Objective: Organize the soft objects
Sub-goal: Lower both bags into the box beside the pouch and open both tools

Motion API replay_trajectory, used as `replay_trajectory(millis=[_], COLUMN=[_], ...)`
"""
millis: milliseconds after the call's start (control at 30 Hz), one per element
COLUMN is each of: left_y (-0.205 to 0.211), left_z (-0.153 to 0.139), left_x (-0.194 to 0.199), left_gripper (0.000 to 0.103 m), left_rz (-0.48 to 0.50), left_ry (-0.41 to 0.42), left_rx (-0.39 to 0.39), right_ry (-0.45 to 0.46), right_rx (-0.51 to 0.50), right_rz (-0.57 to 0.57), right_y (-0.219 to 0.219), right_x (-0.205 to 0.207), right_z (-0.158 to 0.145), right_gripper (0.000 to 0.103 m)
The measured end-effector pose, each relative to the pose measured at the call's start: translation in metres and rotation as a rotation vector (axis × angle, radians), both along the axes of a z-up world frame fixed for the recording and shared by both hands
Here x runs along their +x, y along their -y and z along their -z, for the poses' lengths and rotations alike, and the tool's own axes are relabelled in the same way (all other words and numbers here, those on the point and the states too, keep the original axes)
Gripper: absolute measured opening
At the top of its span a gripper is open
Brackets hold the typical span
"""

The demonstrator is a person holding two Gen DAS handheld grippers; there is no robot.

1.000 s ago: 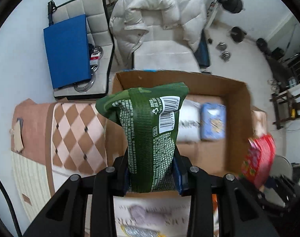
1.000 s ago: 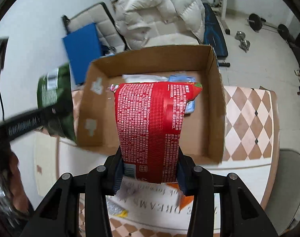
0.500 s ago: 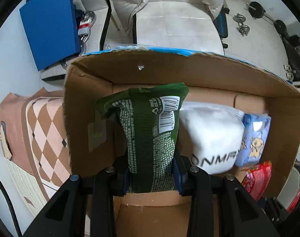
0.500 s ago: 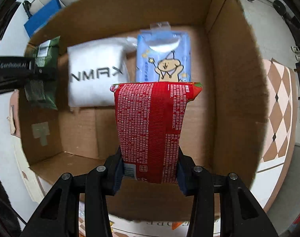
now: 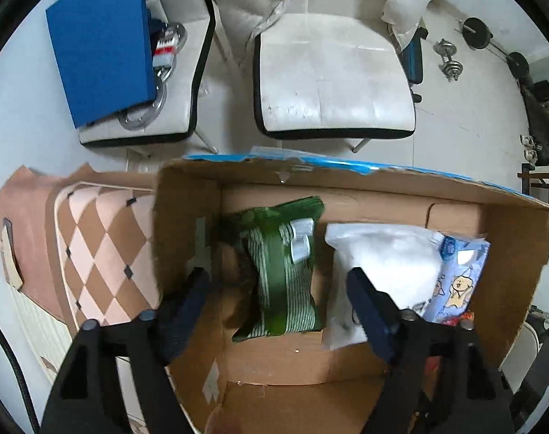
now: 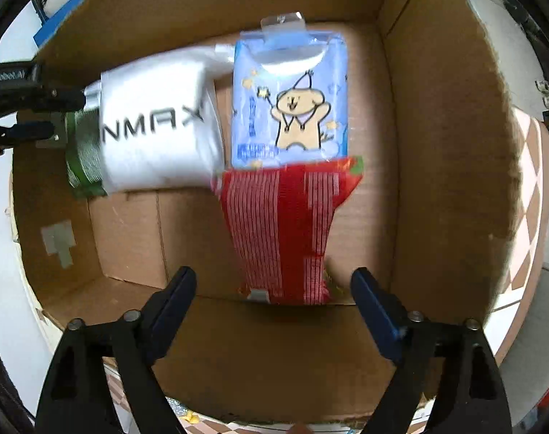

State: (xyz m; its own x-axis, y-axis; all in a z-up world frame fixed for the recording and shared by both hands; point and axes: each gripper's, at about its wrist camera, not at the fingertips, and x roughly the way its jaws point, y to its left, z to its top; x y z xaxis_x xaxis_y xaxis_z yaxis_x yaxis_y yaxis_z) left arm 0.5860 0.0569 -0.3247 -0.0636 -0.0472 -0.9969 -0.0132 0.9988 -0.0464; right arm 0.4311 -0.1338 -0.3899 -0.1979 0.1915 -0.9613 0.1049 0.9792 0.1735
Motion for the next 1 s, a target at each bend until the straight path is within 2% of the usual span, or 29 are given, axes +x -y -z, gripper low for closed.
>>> replay_trajectory(millis=[67,100,133,167,333,367,533,600,633,667,700,733,800,867,900,933,967,1000], left_y=[0.001,0.002,0.004,0.004,0.006,0.006,0.007,0.007,0.007,0.006,0.006,0.005,0.004,0.003,0.003,0.003,0.003,0.003], left_z=[-0.008,-0.014,-0.018,-0.021,-0.047,-0.053,-0.082,-0.093,-0.098,-0.102,-0.107,-0.111,-0.120,-0.131,-0.135,-0.141,-0.147,-0.153], left_x=[-0.004,-0.006,-0.010,-0.012,-0.034,-0.043,-0.088,-0.109,-0.118,-0.128,-0.138,-0.147,-0.165,-0.182,-0.188,-0.195,-0.202,-0.209], left_gripper=[0.096,0.097,0.097,0.098,0.098,0.098,0.098,0.098,0.098,0.098,0.098,0.098,0.098,0.098,0.098,0.098,0.099,0.099], left_rz=[0.006,0.014,0.020,0.023,0.032,0.030,0.038,0.039,0.040,0.040,0.038,0.036,0.040,0.042,0.044,0.046,0.045,0.047], left_ry=[0.011,0.024,0.031,0.034,0.097,0.109,0.192,0.231,0.246,0.261,0.276,0.292,0.326,0.366,0.381,0.397,0.418,0.436], left_rx=[0.001,0.004,-0.004,-0.017,-0.052,-0.072,-0.098,-0.095,-0.092,-0.090,-0.088,-0.086,-0.072,-0.051,-0.048,-0.042,-0.034,-0.028], right_ry=[0.021,0.029,0.043,0.102,0.185,0.199,0.288,0.326,0.352,0.370,0.388,0.407,0.433,0.462,0.474,0.487,0.498,0.512], right_rx=[-0.015,-0.012,-0.008,-0.018,-0.057,-0.063,-0.099,-0.105,-0.116,-0.122,-0.126,-0.130,-0.132,-0.145,-0.147,-0.151,-0.159,-0.166], right_rz=[-0.017,-0.014,-0.009,-0.011,-0.022,-0.026,-0.034,-0.027,-0.021,-0.021,-0.021,-0.021,-0.026,-0.028,-0.029,-0.029,-0.031,-0.029], right_y=[-0.003,-0.001,-0.002,-0.008,-0.008,-0.007,-0.008,0.000,0.001,0.001,0.003,0.001,0.005,-0.003,-0.008,-0.010,-0.010,-0.003], right_x=[0.013,0.023,0.031,0.030,0.044,0.027,0.027,0.010,0.008,-0.010,-0.018,-0.018,-0.039,-0.051,-0.069,-0.070,-0.076,-0.090], right_z=[-0.024,-0.024,-0.038,-0.045,-0.102,-0.112,-0.172,-0.174,-0.191,-0.177,-0.191,-0.218,-0.224,-0.252,-0.241,-0.265,-0.245,-0.206], right_gripper=[0.096,0.100,0.103,0.103,0.103,0.103,0.103,0.103,0.103,0.103,0.103,0.103,0.103,0.103,0.103,0.103,0.103,0.103])
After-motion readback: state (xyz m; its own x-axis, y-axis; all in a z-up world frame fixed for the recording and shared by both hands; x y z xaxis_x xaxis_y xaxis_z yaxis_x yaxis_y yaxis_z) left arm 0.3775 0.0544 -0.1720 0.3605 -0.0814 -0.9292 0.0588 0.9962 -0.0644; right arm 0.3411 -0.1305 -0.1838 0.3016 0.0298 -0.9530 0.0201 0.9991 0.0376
